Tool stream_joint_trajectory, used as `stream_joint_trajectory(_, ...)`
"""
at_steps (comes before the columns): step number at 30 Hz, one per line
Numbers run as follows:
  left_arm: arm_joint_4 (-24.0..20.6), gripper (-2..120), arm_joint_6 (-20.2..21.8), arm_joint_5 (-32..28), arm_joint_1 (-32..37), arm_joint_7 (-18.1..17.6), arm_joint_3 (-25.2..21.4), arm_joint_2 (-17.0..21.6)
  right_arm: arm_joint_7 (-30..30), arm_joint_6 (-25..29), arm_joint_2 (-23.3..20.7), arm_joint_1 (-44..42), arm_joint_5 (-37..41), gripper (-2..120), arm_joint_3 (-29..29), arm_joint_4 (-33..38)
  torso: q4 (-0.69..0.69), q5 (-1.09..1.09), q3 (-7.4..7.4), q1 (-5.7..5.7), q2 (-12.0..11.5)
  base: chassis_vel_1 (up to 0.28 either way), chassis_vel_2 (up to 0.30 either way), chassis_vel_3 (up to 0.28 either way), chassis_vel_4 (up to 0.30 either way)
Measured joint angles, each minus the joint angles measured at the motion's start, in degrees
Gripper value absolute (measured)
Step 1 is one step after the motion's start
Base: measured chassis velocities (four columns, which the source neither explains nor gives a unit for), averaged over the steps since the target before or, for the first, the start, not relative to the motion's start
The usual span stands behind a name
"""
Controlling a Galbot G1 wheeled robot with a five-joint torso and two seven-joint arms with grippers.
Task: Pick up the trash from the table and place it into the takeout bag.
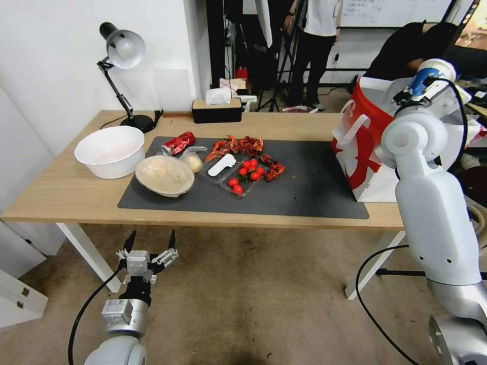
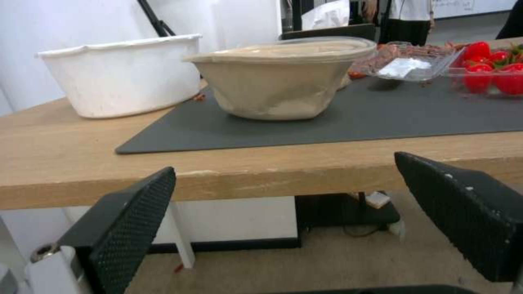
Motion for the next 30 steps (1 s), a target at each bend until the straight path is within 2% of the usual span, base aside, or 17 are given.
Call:
stream_joint_trajectory(1,0.1,100,0.0,0.0,-0.1,0.0,0.0,0.0,0.0,0.0,0.0,0.2,0.0,57,-0.1,-0.1,0.0,0.0,0.0,0.0,0.0,0.0,0.0,0.0,0.0)
stream_joint_trajectory(3,0.1,100,0.0,0.0,-0.2,0.0,0.0,0.0,0.1,0.0,0.1,0.4,0.0,60,-0.1,-0.1,0.0,0.0,0.0,0.0,0.0,0.0,0.0,0.0,0.0)
stream_joint_trajectory(5,0.3,100,0.0,0.0,-0.3,0.0,0.2,-0.1,0.4,-0.1,0.0,0.5,-0.1,71,-0.1,-0.1,0.0,0.0,0.0,0.0,0.0,0.0,0.0,0.0,0.0)
stream_joint_trajectory(6,0.3,100,0.0,0.0,-0.3,0.0,0.2,-0.1,0.4,-0.1,0.0,0.5,-0.1,71,-0.1,-0.1,0.0,0.0,0.0,0.0,0.0,0.0,0.0,0.0,0.0)
stream_joint_trajectory(9,0.4,100,0.0,0.1,-0.4,0.0,0.3,-0.2,0.4,-0.1,-0.4,0.2,-0.1,84,0.1,0.2,-0.01,0.01,0.0,0.0,0.0,0.0,0.0,0.0,0.0)
stream_joint_trajectory(10,0.4,100,0.0,0.1,-0.4,0.0,0.3,-0.2,0.4,-0.1,-0.4,0.2,-0.1,84,0.1,0.2,-0.01,0.01,0.0,0.0,0.0,0.0,0.0,0.0,0.0)
stream_joint_trajectory(12,0.4,100,0.0,0.1,-0.3,0.0,0.3,-0.2,-1.7,2.0,-0.6,-0.1,-0.1,96,0.2,0.9,-0.02,0.01,0.0,0.0,0.0,0.0,0.0,0.0,0.0)
stream_joint_trajectory(13,0.4,100,0.0,0.1,-0.3,0.0,0.3,-0.2,-1.7,2.0,-0.6,-0.1,-0.1,96,0.2,0.9,-0.02,0.01,0.0,0.0,0.0,0.0,0.0,0.0,0.0)
stream_joint_trajectory(15,0.4,100,0.0,0.2,-0.3,0.0,0.3,-0.2,-7.3,5.5,-1.0,-0.8,0.9,100,0.3,3.1,0.0,-0.01,0.0,0.0,0.0,0.0,0.0,0.0,0.0)
stream_joint_trajectory(16,0.4,100,0.0,0.2,-0.3,0.0,0.3,-0.2,-7.3,5.5,-1.0,-0.8,0.9,100,0.3,3.1,0.0,-0.01,0.0,0.0,0.0,0.0,0.0,0.0,0.0)
stream_joint_trajectory(19,0.2,100,0.0,0.2,-0.2,0.0,0.4,-0.3,-19.9,11.6,-1.9,-3.2,1.2,100,0.2,6.7,0.01,-0.01,-0.01,0.0,0.0,0.0,0.0,0.0,0.0)
stream_joint_trajectory(20,0.2,100,0.0,0.2,-0.2,0.0,0.4,-0.3,-19.9,11.6,-1.9,-3.2,1.2,100,0.2,6.7,0.01,-0.01,-0.01,0.0,0.0,0.0,0.0,0.0,0.0)
stream_joint_trajectory(22,0.1,100,0.0,0.3,-0.1,0.0,0.4,-0.2,-26.2,14.5,-2.9,-5.2,1.2,100,0.1,8.6,0.01,0.0,0.0,0.0,0.0,0.0,0.0,0.0,0.0)
stream_joint_trajectory(24,0.0,100,0.0,0.3,0.0,0.0,0.3,-0.2,-28.0,15.2,-3.3,-6.0,1.1,100,0.1,9.2,0.0,0.0,0.0,0.0,0.0,0.0,0.0,0.0,0.0)
stream_joint_trajectory(27,-0.2,100,-0.1,0.3,0.1,0.0,0.4,-0.2,-37.7,18.2,-5.8,-12.7,-0.4,100,0.3,13.7,0.0,0.0,-0.01,0.0,0.0,0.0,0.0,0.0,0.0)
stream_joint_trajectory(29,-0.2,100,-0.1,0.3,0.1,0.0,0.4,-0.2,-39.3,18.7,-6.2,-13.9,-1.0,100,0.4,14.5,0.0,0.0,0.0,0.0,0.0,0.0,0.0,0.0,0.0)
stream_joint_trajectory(30,-0.2,100,-0.1,0.3,0.2,0.0,0.5,-0.1,-44.1,19.9,-7.7,-18.6,-3.7,100,0.7,17.2,0.0,0.02,-0.01,0.0,0.0,0.0,0.0,0.0,0.0)
